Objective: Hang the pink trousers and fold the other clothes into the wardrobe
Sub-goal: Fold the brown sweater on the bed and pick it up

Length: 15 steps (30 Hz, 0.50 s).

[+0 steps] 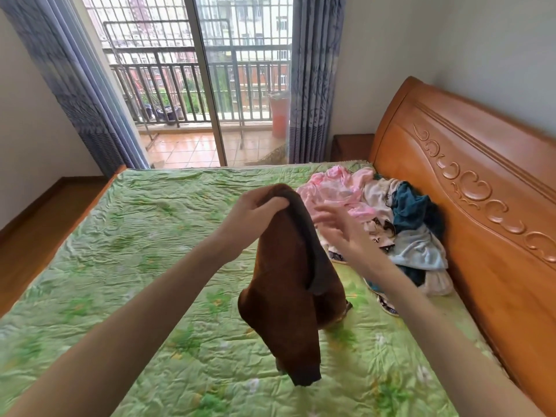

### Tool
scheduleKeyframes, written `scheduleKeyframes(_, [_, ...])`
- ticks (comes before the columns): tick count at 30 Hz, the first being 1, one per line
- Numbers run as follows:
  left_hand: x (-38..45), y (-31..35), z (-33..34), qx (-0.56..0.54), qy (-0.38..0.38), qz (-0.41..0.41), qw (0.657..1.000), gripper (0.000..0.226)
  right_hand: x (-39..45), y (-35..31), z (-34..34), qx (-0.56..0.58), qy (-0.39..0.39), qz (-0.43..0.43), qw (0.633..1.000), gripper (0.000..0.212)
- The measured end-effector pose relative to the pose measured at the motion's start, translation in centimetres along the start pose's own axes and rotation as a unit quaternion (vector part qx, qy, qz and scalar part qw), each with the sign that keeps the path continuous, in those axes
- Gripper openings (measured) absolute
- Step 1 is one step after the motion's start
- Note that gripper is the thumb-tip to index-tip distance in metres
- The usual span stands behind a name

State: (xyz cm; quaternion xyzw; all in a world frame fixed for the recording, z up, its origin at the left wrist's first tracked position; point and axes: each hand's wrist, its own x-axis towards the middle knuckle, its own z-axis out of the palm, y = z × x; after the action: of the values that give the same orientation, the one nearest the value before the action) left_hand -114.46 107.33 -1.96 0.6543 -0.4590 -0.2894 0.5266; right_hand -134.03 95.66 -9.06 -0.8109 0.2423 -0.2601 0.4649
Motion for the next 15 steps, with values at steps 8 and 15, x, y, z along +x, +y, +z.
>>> scheduleKeyframes(8, [0.1, 2.0, -1.3, -0.209, 0.086, -0.081, 0.971, 0.02, -3.6, 8.3, 3.7, -0.157, 0.006, 0.006, 0.988, 0.033])
scheduleKeyframes(15, [-0.4, 1.1, -8.4, 0.005, 0.096, -0.045, 0.994, 0.022, 1.1, 6.2, -1.9, 0.078, 0.114, 0.061, 0.989, 0.023])
